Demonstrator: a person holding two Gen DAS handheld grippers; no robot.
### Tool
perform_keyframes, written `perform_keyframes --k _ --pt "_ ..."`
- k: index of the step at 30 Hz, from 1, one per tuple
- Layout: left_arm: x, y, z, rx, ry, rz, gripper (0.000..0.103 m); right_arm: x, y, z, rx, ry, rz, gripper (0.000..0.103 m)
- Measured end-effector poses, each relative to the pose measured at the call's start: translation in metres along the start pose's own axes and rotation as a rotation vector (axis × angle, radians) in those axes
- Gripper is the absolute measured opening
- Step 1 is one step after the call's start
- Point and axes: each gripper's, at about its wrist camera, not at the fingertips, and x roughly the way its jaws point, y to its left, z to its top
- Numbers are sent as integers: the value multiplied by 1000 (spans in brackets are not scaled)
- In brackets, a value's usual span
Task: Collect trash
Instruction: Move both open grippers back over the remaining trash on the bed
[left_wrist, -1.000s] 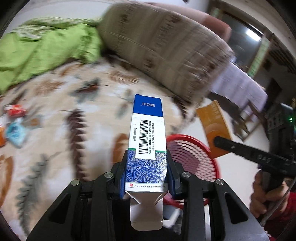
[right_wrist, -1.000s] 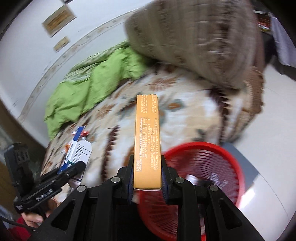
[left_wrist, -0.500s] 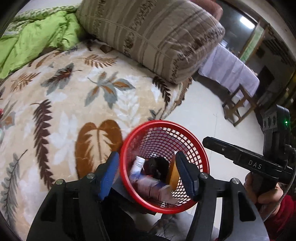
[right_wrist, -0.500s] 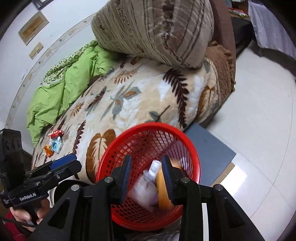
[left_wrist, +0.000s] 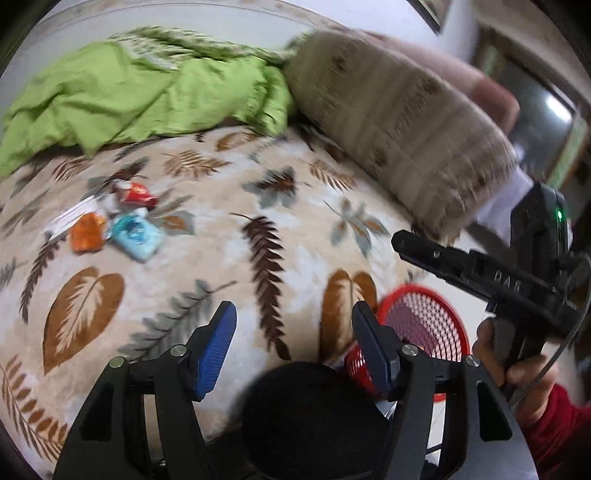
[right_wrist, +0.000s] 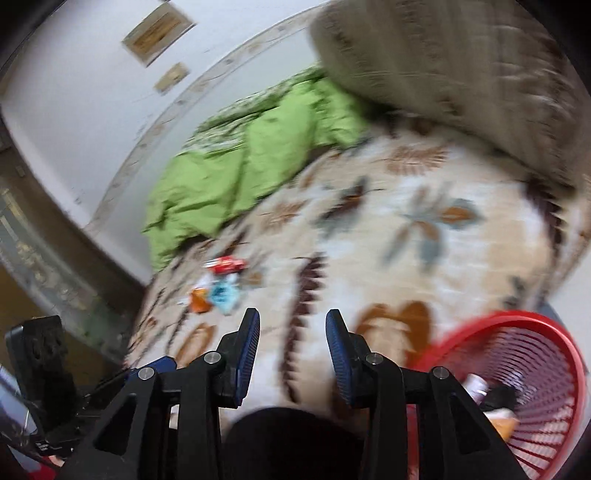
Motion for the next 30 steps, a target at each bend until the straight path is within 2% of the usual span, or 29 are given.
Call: perform_keyframes --k 4,8,12,15,18,19,21,24,30 --pt "-2 22 0 -28 -10 4 64 14 25 2 -54 34 41 42" --pt "-3 46 0 -71 -26 15 64 25 37 -4 -114 64 23 44" --pt "-8 88 -1 -168 -48 38 64 48 42 -5 -132 125 28 44" --pt "-13 121 -3 -240 -69 86 64 72 55 -1 -179 167 33 45" --pt "-15 157 -5 -314 -75 142 64 102 74 1 -244 208 41 49" --pt "-17 167 -6 -334 -79 157 64 111 81 1 -264 222 46 56" --pt "-19 187 -8 -378 -86 180 64 136 96 -1 -330 265 45 64" --pt "-22 210 -10 -416 -90 216 64 179 117 -2 -444 308 31 65" --pt "-22 241 -15 -473 -87 228 67 257 138 -3 -595 377 -4 66"
